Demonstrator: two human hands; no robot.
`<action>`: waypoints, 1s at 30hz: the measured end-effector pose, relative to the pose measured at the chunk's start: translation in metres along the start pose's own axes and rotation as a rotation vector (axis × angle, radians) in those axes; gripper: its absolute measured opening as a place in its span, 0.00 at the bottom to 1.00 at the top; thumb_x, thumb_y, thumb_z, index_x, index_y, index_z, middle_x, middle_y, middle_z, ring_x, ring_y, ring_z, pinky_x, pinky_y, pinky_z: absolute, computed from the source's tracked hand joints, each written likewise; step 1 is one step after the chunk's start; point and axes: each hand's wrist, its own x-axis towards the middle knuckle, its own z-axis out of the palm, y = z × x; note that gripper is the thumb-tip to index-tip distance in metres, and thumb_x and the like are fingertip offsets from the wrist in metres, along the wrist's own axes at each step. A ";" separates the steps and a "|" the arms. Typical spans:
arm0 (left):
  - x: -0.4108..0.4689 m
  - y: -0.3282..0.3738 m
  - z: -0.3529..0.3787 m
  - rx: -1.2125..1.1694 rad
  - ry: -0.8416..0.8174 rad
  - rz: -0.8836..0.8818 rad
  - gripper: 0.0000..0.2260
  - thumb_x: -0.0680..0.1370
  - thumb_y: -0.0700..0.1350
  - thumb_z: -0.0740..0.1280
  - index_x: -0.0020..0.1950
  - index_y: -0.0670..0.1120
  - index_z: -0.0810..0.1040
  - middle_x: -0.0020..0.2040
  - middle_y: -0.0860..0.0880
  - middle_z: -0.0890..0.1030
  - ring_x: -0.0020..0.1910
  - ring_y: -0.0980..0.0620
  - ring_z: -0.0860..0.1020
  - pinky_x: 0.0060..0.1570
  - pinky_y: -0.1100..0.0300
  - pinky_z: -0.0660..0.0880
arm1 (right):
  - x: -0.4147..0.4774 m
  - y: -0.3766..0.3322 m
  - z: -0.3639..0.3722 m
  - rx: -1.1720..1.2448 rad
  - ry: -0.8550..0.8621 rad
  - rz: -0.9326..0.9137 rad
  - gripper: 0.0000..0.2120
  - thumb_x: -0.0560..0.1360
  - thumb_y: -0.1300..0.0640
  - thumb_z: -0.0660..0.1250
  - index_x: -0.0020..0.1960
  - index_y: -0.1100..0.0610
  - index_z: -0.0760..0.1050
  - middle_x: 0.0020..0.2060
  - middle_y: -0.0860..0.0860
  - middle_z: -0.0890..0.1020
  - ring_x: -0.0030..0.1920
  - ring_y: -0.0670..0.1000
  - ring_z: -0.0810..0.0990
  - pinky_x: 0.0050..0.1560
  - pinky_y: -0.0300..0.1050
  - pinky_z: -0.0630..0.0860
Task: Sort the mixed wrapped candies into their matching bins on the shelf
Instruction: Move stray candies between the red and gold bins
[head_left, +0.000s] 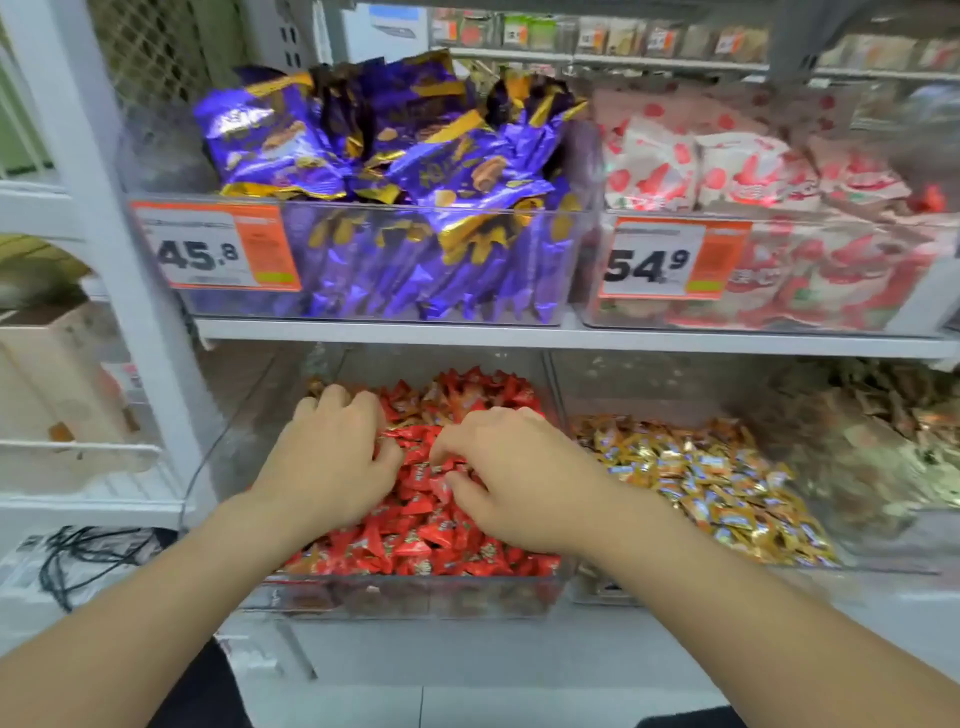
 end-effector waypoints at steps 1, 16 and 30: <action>0.007 -0.010 0.003 0.058 -0.055 -0.088 0.18 0.78 0.57 0.61 0.60 0.46 0.75 0.57 0.40 0.75 0.56 0.32 0.75 0.62 0.41 0.73 | 0.012 -0.003 0.008 -0.021 -0.018 -0.003 0.13 0.81 0.49 0.63 0.64 0.48 0.78 0.54 0.52 0.82 0.58 0.58 0.80 0.59 0.58 0.76; 0.118 -0.039 0.052 -0.267 -0.326 -0.423 0.31 0.86 0.57 0.51 0.81 0.37 0.59 0.81 0.31 0.56 0.79 0.31 0.59 0.77 0.38 0.60 | 0.137 0.027 0.080 0.252 -0.106 0.278 0.26 0.74 0.41 0.66 0.70 0.49 0.75 0.64 0.52 0.81 0.66 0.56 0.78 0.65 0.48 0.75; 0.101 -0.046 0.033 -0.555 -0.313 -0.291 0.21 0.86 0.56 0.54 0.69 0.50 0.80 0.69 0.45 0.80 0.64 0.44 0.78 0.61 0.55 0.72 | 0.134 0.019 0.075 0.342 -0.232 0.272 0.48 0.71 0.47 0.71 0.85 0.44 0.49 0.80 0.54 0.63 0.80 0.59 0.61 0.77 0.54 0.66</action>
